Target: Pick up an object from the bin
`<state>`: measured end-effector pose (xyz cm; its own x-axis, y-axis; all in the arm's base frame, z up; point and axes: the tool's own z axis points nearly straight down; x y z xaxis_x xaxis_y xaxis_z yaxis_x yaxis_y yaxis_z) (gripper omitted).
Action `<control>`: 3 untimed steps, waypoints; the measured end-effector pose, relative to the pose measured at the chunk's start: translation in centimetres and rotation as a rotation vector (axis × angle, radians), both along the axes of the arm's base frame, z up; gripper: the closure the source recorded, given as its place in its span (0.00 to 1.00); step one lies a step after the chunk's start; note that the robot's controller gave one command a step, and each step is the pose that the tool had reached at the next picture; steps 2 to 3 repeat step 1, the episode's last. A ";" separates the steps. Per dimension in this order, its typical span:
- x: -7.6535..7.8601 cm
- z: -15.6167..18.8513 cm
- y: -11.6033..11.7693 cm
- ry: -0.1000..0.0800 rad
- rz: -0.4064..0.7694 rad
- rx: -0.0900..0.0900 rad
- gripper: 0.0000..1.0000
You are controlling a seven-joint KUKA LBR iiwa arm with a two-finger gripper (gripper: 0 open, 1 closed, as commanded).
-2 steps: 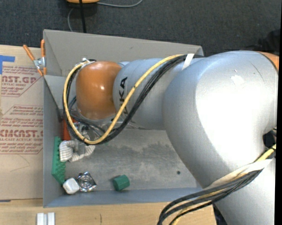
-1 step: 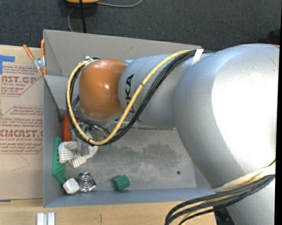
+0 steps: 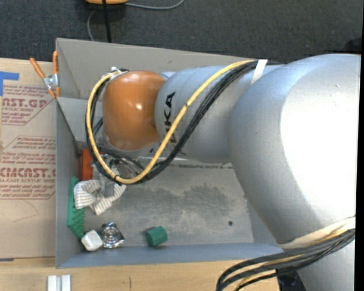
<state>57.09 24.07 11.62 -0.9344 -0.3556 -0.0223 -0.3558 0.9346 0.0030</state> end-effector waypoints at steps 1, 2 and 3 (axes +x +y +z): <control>-0.3 2.4 -0.5 0.011 0.014 -0.005 1.00; -0.3 2.4 -0.5 0.011 0.014 -0.005 1.00; -0.3 2.4 -0.5 0.011 0.014 -0.005 1.00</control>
Offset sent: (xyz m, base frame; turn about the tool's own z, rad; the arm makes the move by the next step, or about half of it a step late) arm -0.0045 -0.0112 0.0701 -0.0276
